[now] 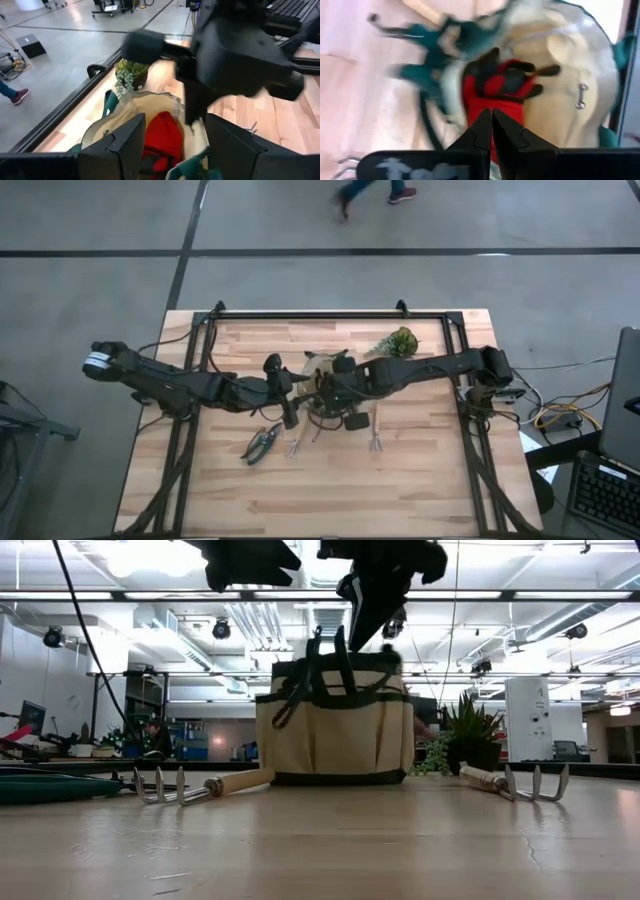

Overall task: Pick & Place Garden tools in Gardening bag
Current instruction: Adjust the gardening bag

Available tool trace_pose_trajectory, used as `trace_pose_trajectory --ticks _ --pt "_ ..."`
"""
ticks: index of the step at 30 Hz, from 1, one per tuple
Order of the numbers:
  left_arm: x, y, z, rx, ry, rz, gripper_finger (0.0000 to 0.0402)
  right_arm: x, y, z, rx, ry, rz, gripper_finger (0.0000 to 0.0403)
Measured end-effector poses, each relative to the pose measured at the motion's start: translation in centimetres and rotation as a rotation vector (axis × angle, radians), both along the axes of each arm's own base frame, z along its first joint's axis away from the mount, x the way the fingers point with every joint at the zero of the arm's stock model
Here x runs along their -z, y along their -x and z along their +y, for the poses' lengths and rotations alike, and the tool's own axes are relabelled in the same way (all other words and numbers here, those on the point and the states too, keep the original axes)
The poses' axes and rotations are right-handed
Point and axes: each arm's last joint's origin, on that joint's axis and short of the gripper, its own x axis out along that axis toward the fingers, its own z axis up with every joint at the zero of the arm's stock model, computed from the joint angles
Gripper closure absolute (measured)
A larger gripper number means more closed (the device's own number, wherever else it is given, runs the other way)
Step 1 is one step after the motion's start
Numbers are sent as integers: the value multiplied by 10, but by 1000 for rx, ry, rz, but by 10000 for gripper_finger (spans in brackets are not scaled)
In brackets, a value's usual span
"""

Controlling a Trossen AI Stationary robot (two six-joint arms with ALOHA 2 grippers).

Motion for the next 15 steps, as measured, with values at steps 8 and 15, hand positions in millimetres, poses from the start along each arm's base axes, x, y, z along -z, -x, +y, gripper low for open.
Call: trace_pose_trajectory --ticks 8,15 --pt "6 -4 -2 3 2 24 190 8 4 -23 51 6 57 395" --pt "8 -4 -2 1 5 31 190 11 6 -26 66 3 63 395"
